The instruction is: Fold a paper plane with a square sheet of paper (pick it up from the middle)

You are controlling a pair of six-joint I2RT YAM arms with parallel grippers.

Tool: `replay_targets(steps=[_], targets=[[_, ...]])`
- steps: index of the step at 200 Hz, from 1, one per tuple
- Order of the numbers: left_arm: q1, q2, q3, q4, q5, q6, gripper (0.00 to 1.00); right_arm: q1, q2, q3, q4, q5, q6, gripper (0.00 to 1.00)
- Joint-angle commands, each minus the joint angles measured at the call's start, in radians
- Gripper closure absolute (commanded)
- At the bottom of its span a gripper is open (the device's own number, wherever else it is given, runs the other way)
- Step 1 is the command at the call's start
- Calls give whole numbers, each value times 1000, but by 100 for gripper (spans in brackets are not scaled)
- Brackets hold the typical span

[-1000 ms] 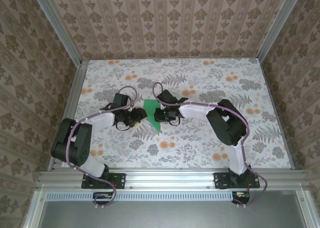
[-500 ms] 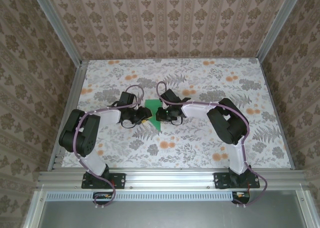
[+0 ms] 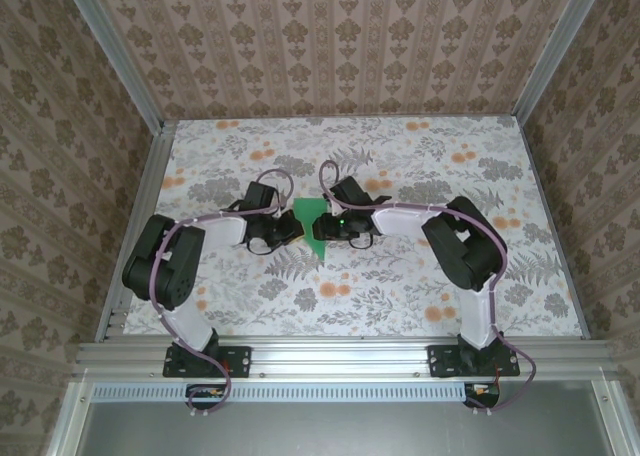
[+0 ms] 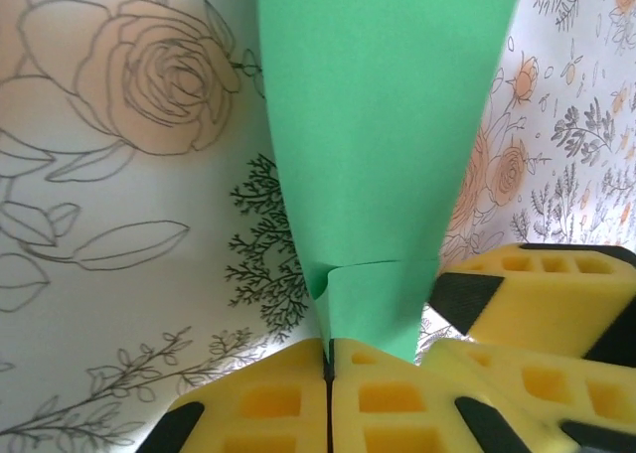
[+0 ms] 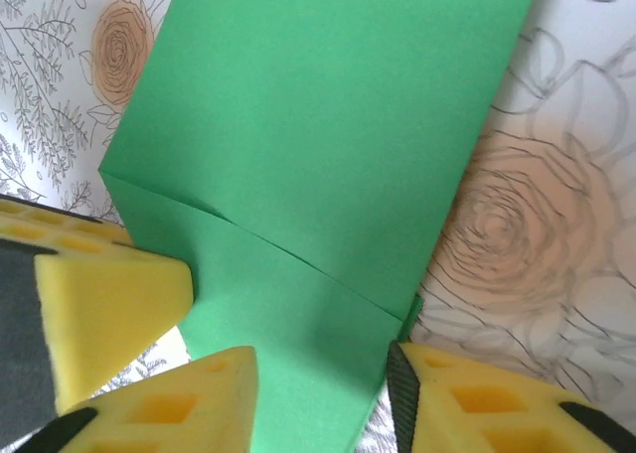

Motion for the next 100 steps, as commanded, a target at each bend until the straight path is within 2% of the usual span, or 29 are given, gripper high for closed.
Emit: replay_targets(steps=[1, 20, 46, 68, 100], targets=[[-38, -14, 50, -84, -66, 3, 94, -5, -104, -49, 50, 39, -135, 52], [-63, -44, 70, -136, -116, -18, 94, -4, -165, -132, 120, 57, -225, 48], [-101, -65, 87, -163, -165, -79, 94, 18, -250, -260, 244, 88, -328, 47], [-125, -65, 83, -149, -185, -145, 94, 46, -288, -346, 362, 82, -382, 50], [-132, -75, 71, -131, -196, -212, 94, 86, -258, -388, 446, 100, -447, 56]])
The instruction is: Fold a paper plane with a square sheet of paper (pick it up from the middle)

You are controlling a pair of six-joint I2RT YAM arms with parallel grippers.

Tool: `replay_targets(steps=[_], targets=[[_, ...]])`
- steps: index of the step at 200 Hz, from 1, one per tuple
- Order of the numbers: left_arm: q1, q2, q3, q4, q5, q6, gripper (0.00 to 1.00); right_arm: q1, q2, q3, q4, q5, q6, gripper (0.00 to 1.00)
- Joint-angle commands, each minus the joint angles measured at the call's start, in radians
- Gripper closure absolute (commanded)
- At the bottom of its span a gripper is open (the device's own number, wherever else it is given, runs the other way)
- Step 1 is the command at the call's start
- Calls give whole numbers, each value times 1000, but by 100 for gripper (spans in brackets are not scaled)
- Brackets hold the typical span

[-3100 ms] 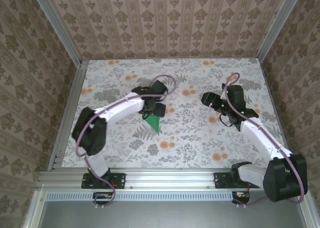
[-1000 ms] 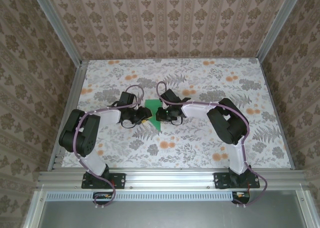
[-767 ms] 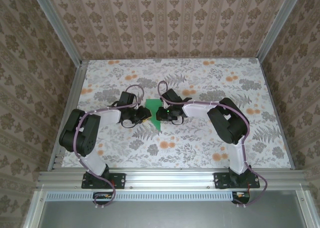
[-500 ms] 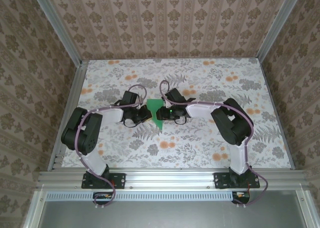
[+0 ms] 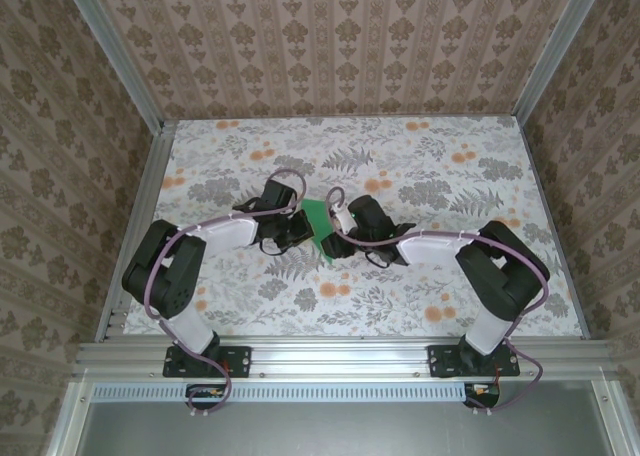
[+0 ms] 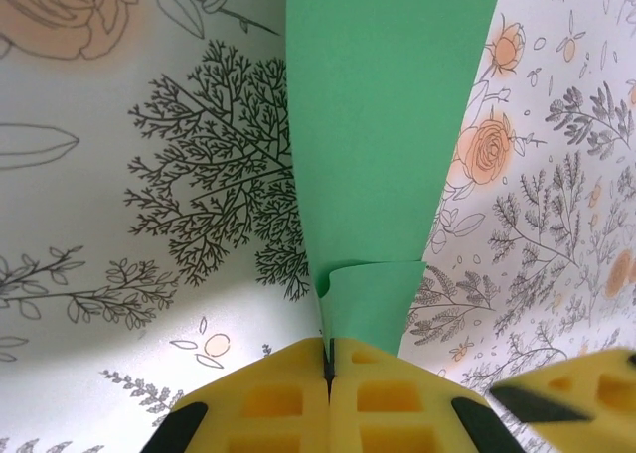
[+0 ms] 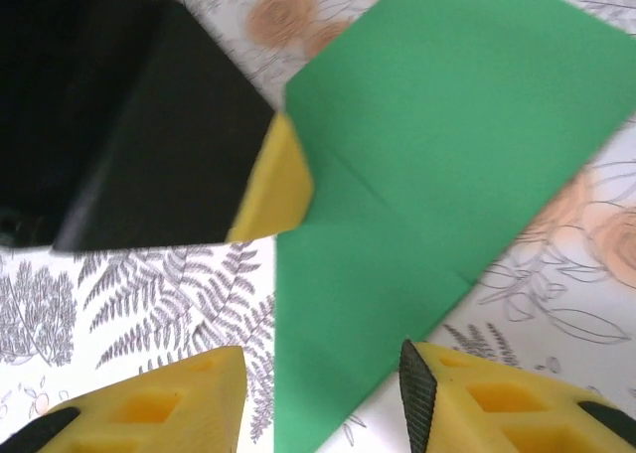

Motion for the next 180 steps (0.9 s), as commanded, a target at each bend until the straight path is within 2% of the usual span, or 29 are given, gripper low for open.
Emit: replay_targets(steps=[1, 31, 49, 133, 158, 180], targets=[[-5, -35, 10, -16, -38, -83, 94, 28, 11, -27, 129, 35, -101, 56], [-8, -39, 9, -10, -21, -116, 94, 66, 52, -23, 148, 109, -159, 56], [-8, -44, 9, -8, -16, -133, 95, 83, 67, -54, 219, 139, -203, 55], [-5, -52, 28, -36, 9, -151, 95, 90, 127, -70, 297, 178, -285, 49], [-3, -52, 27, -37, 14, -153, 94, 89, 137, -66, 316, 186, -296, 54], [1, -54, 21, -37, 17, -155, 92, 90, 139, -65, 314, 194, -316, 65]])
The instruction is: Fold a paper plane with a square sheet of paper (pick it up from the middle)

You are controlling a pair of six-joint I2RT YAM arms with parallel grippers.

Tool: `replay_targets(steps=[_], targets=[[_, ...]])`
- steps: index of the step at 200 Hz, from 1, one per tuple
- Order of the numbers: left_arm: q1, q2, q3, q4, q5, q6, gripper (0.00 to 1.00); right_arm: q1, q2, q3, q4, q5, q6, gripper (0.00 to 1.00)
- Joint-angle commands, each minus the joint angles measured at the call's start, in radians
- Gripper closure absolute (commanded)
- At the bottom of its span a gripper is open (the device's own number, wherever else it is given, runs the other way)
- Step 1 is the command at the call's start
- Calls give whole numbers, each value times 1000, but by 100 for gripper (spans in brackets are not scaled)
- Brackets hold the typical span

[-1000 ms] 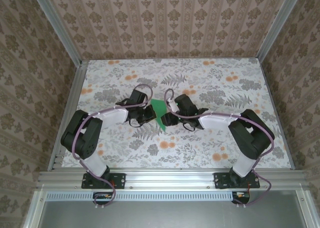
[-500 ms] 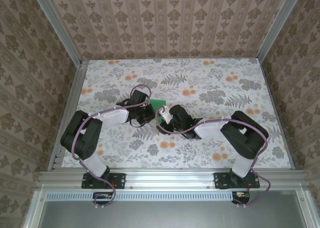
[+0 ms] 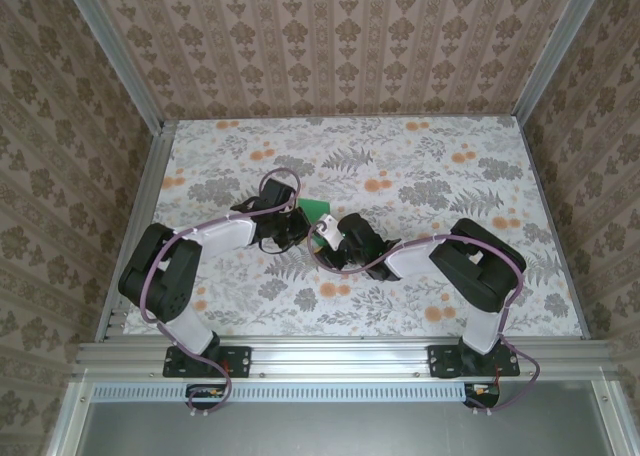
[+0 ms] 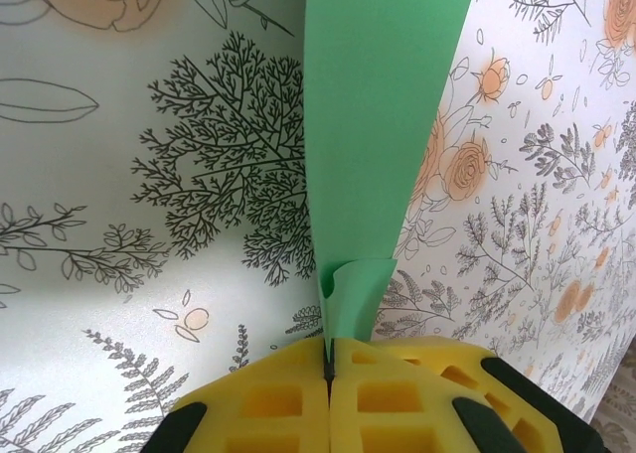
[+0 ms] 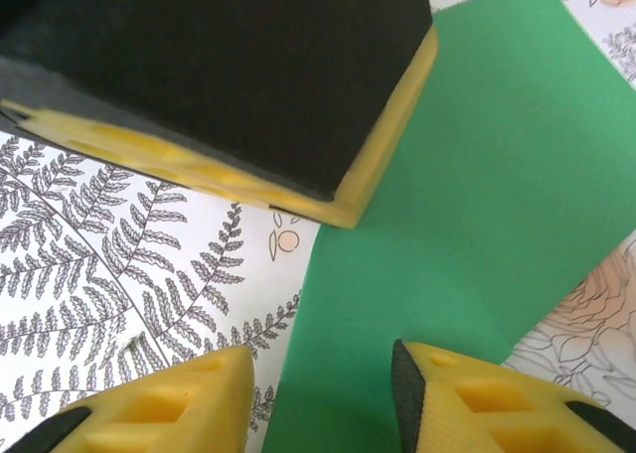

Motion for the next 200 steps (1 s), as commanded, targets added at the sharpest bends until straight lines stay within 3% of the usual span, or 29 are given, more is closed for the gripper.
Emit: replay_targets(steps=[1, 52, 87, 106, 150, 178, 200], targets=[[5, -24, 20, -28, 17, -21, 92, 5, 20, -1, 37, 32, -43, 65], [24, -26, 20, -38, 21, -7, 84, 6, 11, -16, 37, 50, -83, 86], [50, -29, 16, -60, 13, 25, 72, 7, -3, -32, 44, 43, -99, 88], [61, -25, 16, -59, 20, 40, 70, 7, -7, -38, 46, 35, -104, 89], [77, -13, 13, -57, 33, 58, 73, 7, -11, -49, 61, 31, -109, 89], [79, -13, 17, -58, 40, 65, 85, 7, -19, -54, 66, 11, -110, 86], [77, -13, 21, -60, 50, 67, 92, 7, -28, -42, 58, -1, -95, 76]])
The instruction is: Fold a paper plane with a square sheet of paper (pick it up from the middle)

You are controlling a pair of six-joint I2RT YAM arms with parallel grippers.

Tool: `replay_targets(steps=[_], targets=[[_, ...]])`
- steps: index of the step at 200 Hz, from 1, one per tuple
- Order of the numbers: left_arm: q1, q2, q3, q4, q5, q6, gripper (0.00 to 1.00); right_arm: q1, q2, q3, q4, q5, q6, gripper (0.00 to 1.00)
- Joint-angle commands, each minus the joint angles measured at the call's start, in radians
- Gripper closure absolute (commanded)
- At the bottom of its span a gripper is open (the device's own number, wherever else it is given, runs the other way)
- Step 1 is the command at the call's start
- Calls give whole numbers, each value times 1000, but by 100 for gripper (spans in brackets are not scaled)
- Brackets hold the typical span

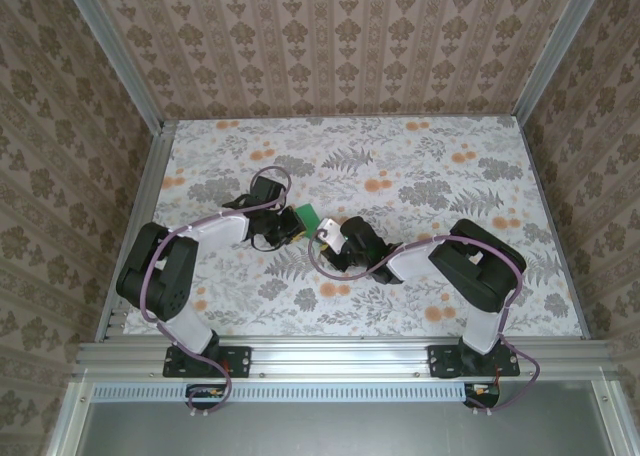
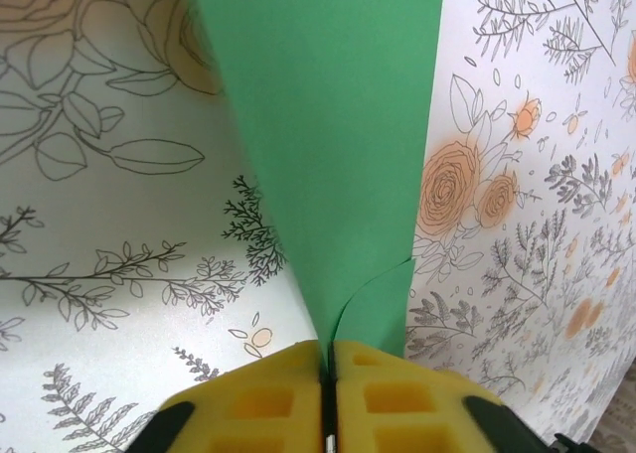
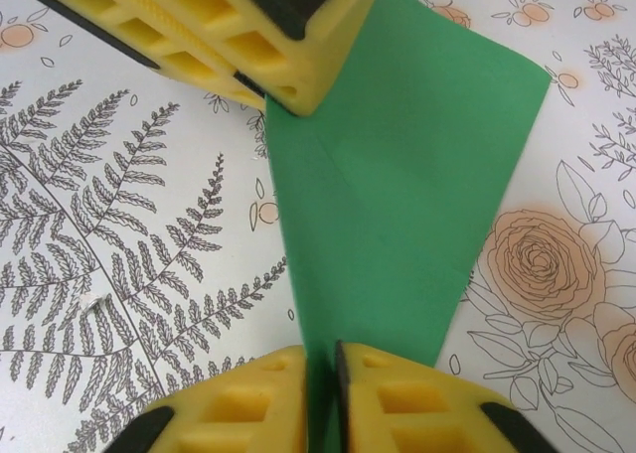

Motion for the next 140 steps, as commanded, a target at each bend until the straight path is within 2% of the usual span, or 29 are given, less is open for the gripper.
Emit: replay_targets(steps=[1, 30, 52, 99, 140], targets=[[4, -14, 21, -20, 23, 20, 93, 6, -29, 0, 15, -32, 0, 75], [-9, -20, 28, -32, 31, 18, 96, 6, -12, 30, 18, -46, 2, 59], [-14, -27, 31, -40, 34, 14, 96, 10, 13, 56, 24, -55, -13, 54], [-20, -33, 38, -48, 40, 4, 95, 23, 62, 97, 57, -50, -40, 54], [-20, -38, 38, -50, 40, -2, 95, 25, 100, 107, 76, -48, -51, 59]])
